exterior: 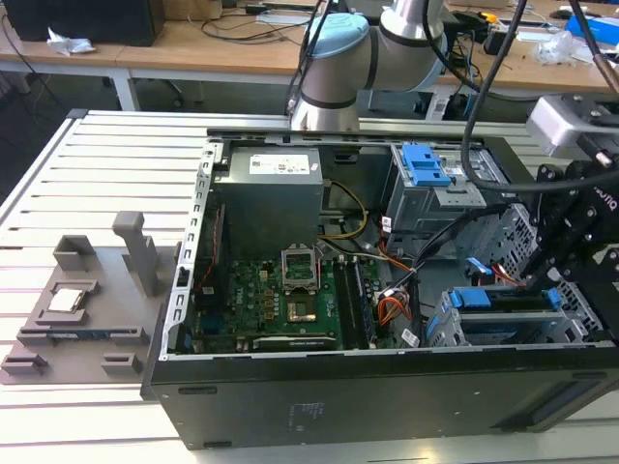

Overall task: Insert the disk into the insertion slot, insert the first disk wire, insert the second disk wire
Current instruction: 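Insert the first disk wire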

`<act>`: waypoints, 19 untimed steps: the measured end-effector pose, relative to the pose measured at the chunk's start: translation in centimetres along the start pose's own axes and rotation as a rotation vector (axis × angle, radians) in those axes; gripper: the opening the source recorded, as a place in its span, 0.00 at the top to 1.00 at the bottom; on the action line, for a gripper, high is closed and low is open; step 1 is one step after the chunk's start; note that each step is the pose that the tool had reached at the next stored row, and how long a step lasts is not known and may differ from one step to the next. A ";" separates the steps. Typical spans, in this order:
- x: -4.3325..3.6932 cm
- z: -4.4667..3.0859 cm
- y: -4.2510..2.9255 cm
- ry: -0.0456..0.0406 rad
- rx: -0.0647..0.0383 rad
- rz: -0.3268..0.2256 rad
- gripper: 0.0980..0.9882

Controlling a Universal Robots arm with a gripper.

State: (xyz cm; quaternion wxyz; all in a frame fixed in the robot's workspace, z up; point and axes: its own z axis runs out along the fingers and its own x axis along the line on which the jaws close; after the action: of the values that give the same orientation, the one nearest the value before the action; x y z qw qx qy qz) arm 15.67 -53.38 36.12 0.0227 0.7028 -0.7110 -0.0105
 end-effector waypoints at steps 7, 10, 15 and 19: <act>-0.12 -3.33 0.16 0.0000 0.000 0.000 0.99; -0.11 -4.31 0.20 0.0000 0.000 0.000 0.99; -0.07 -6.29 0.29 0.0000 0.000 0.000 0.99; -0.04 -8.18 0.39 0.0000 0.000 0.000 0.99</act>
State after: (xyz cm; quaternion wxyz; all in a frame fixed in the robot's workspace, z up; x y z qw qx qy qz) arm 15.67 -53.20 44.31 0.0227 0.7028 -0.7109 -0.0106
